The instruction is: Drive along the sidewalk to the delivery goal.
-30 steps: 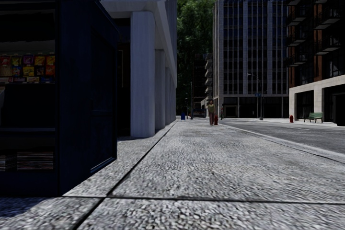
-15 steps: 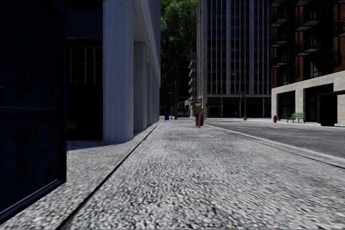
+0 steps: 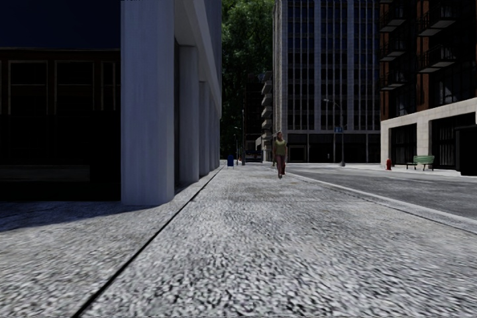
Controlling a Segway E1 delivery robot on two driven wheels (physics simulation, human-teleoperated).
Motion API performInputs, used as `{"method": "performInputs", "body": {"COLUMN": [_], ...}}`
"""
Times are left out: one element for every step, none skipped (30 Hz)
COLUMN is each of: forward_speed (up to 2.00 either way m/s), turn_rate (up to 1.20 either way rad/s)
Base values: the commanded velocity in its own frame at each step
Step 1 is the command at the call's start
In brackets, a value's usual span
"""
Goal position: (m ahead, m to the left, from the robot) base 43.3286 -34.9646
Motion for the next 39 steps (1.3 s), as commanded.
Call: {"method": "performInputs", "body": {"forward_speed": [2.0, 2.0, 2.0, 2.0, 2.0, 2.0, 2.0, 2.0, 2.0, 2.0, 2.0, 2.0, 2.0, 2.0, 2.0, 2.0, 2.0, 2.0, 2.0, 2.0, 2.0, 2.0, 2.0, 2.0, 2.0, 2.0, 2.0, 2.0, 2.0, 2.0, 2.0, 2.0, 2.0, 2.0, 2.0, 2.0, 2.0, 2.0, 2.0], "turn_rate": [0.84, 0.64, 0.26, 0.15, 0.15, 0.08, 0.0, 0.0, 0.0, 0.0, 0.0, 0.0, 0.0, 0.0, 0.0, 0.0, 0.0, 0.0, 0.0, 0.0, 0.0, 0.0, 0.0, 0.0, 0.0, 0.0, 0.0, 0.0, 0.0, 0.0, 0.0, 0.0, 0.0, 0.0, 0.0, 0.0, 0.0, 0.0, 0.0]}}
